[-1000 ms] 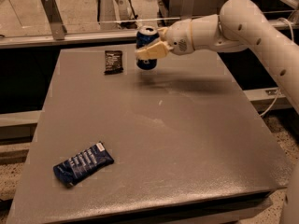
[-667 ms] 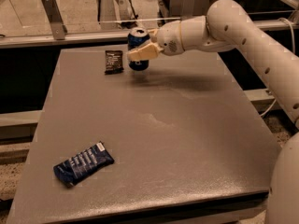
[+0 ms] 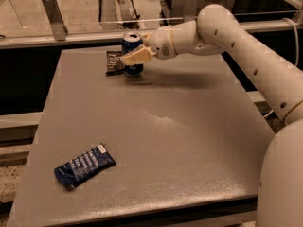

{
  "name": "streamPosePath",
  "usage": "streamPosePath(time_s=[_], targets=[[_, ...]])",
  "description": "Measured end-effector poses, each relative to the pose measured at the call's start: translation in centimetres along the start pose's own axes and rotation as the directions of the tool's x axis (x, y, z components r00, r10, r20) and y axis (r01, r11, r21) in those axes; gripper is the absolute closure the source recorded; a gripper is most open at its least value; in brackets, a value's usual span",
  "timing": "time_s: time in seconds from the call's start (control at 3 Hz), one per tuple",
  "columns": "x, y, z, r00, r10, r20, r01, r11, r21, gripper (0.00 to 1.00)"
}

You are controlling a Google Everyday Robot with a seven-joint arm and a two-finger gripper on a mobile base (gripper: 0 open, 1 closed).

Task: Move pepsi can near rxbar blueberry

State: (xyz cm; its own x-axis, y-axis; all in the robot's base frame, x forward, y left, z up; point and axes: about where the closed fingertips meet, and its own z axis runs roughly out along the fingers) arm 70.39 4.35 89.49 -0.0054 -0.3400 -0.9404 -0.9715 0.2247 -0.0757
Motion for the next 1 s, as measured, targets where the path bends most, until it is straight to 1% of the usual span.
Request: streamPosePath(time_s=[0.33, 0.67, 1.0], targets=[[0.58, -0.54, -0.37, 1.000, -0.007, -0.013, 0.007, 1.0000, 0.004, 1.00], [0.98, -0.61, -0.17, 1.000, -0.007, -0.016, 0.007, 1.0000, -0.005, 0.82], [1.33, -0.62, 0.31, 1.000, -0.005, -0.019, 0.005, 0.9998, -0.018, 0.59]])
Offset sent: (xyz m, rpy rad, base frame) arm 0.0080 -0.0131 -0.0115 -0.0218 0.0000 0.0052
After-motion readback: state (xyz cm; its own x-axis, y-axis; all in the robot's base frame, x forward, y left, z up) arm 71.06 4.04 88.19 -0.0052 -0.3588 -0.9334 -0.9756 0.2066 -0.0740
